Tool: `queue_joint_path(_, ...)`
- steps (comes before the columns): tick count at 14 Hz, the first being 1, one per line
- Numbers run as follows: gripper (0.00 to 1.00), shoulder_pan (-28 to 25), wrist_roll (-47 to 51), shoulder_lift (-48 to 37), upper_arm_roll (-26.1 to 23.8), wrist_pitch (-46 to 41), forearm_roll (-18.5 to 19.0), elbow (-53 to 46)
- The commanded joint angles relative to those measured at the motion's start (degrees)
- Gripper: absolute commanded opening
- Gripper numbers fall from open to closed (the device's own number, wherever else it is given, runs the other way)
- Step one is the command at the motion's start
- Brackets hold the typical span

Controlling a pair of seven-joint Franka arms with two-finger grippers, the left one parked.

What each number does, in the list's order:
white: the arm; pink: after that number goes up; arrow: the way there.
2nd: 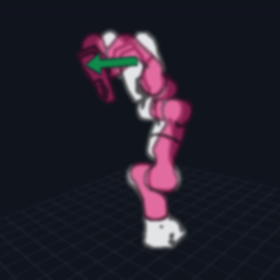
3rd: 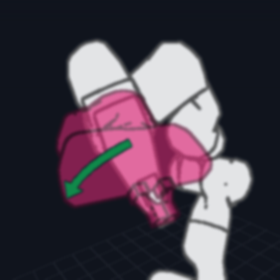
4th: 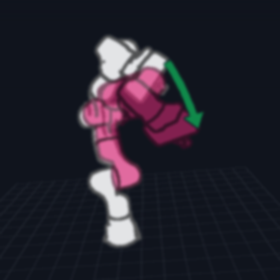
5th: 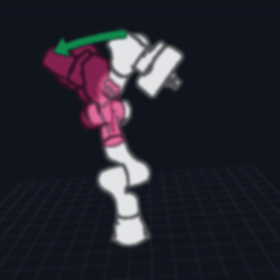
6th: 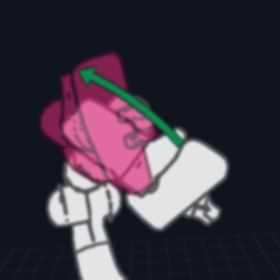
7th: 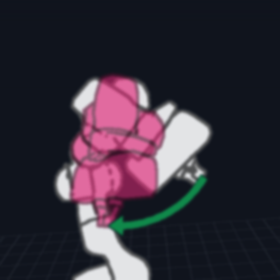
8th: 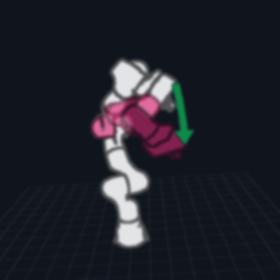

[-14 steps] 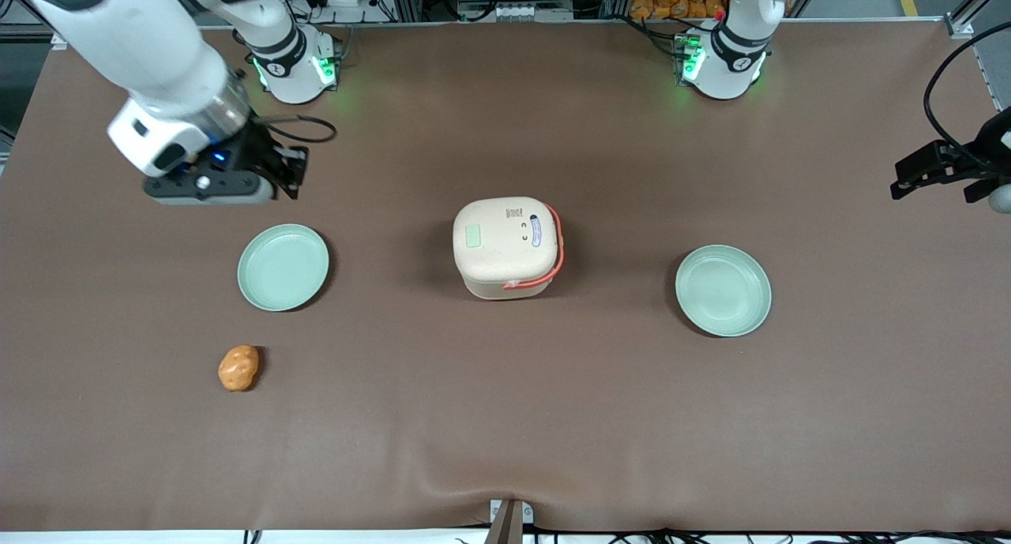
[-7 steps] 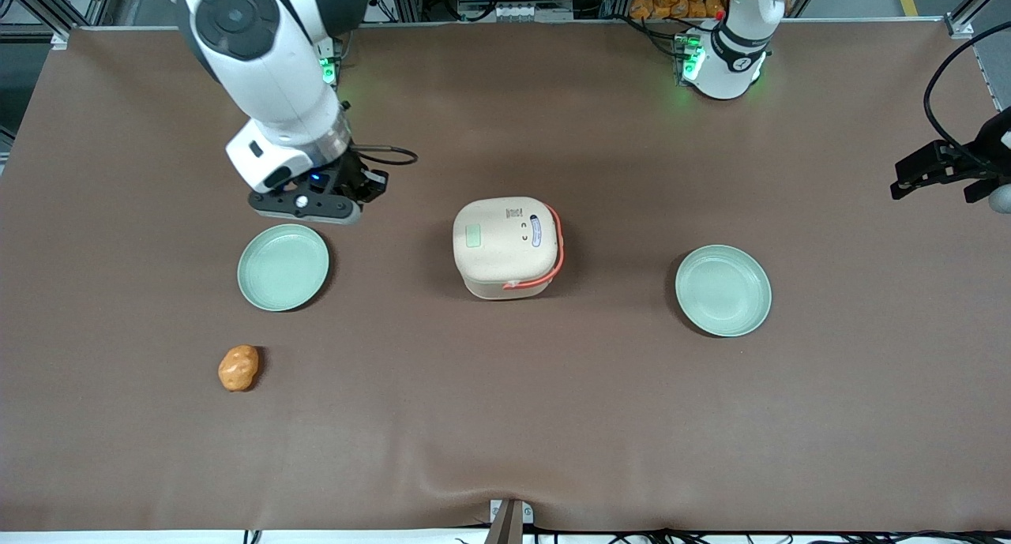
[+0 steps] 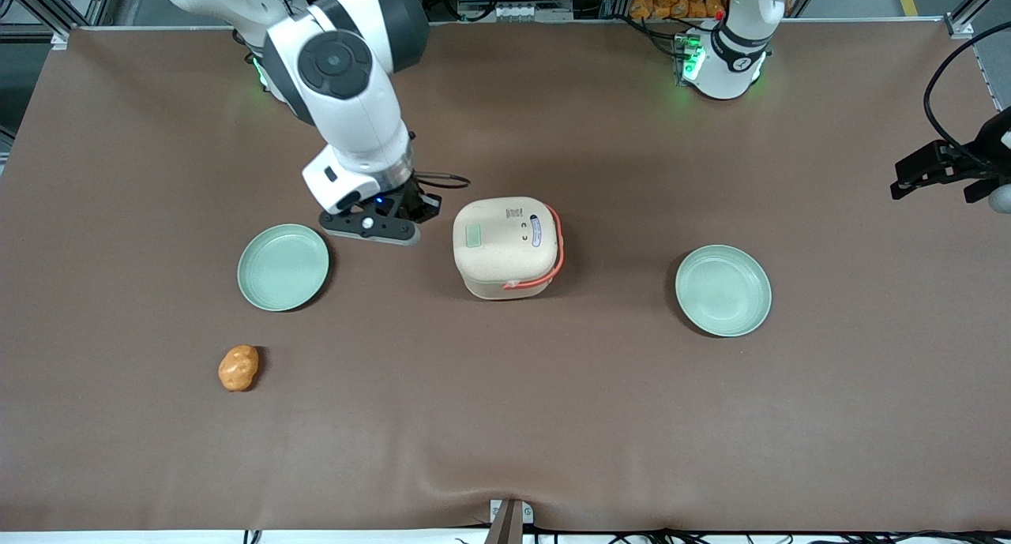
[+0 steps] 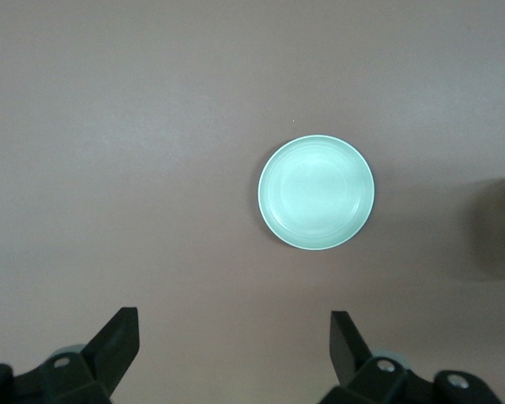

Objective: Press rice cooker button with right arm
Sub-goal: 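Lower the closed right gripper onto the green button on the cooker's front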

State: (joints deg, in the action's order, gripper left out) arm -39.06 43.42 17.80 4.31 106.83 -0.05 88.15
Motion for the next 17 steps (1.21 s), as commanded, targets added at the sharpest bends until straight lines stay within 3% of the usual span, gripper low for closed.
queue_joint_path(1,0.0,-2.15,0.61,2.93,0.52,1.97,2.94,-1.76)
queue_joint_path(4,0.0,-3.74,0.61,4.96,0.52,4.17,4.71,-1.84)
queue_joint_path(17,0.0,-7.52,0.87,9.97,0.43,8.13,3.66,-1.67)
